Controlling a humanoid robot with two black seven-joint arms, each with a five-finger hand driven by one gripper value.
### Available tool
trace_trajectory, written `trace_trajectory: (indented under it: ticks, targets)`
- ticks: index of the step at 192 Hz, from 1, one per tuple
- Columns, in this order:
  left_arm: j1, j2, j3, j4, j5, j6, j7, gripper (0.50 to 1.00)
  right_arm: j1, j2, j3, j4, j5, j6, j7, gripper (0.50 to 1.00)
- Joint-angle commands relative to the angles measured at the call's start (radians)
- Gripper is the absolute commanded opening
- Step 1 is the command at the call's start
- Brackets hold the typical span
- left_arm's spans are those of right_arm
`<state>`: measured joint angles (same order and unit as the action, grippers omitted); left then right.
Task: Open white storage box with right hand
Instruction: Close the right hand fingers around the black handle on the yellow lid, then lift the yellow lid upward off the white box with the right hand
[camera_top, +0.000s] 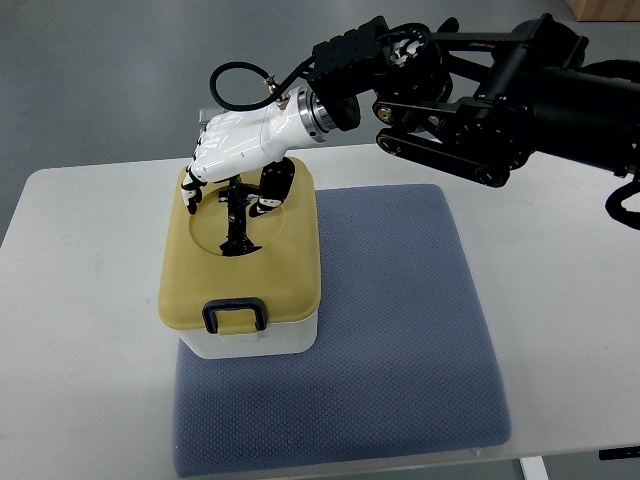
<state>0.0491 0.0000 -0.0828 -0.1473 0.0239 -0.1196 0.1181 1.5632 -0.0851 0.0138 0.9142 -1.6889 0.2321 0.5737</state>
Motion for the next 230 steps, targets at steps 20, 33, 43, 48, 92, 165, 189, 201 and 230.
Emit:
trace_trajectory:
  ticks: [20,33,43,48,92,165,189,201,230]
  targets:
    - [0.000,0.000,0.000,0.000,0.001,0.000,0.000,1.000,-0.012,-0.001,0.002,0.000,0.000,-0.017,0.001,0.603]
    - [0.000,0.000,0.000,0.000,-0.001,0.000,0.000,1.000,-0.017,0.001,0.002,0.000,0.000,-0.017,0.001,0.578]
    - [0.000,0.000,0.000,0.000,0.001,0.000,0.000,1.000,-0.022,0.001,0.002,0.000,0.000,-0.016,0.001,0.545]
    - [0.000,0.000,0.000,0.000,-0.001,0.000,0.000,1.000,-0.023,0.001,0.002,0.000,0.000,-0.016,0.001,0.539]
    - [0.000,0.000,0.000,0.000,0.001,0.000,0.000,1.000,-0.022,-0.001,0.006,0.000,0.003,-0.017,0.006,0.500]
    - [0.000,0.000,0.000,0.000,-0.001,0.000,0.000,1.000,-0.008,-0.007,0.018,0.000,0.005,-0.017,0.009,0.500]
    - [0.000,0.000,0.000,0.000,-0.001,0.000,0.000,1.000,0.023,-0.030,0.048,0.000,0.011,-0.017,0.011,0.500]
    - [0.000,0.000,0.000,0.000,-0.001,0.000,0.000,1.000,0.027,-0.059,0.071,0.000,0.015,-0.011,0.012,0.500]
    - [0.000,0.000,0.000,0.000,-0.001,0.000,0.000,1.000,0.049,-0.139,0.094,0.000,0.025,-0.011,0.015,0.500]
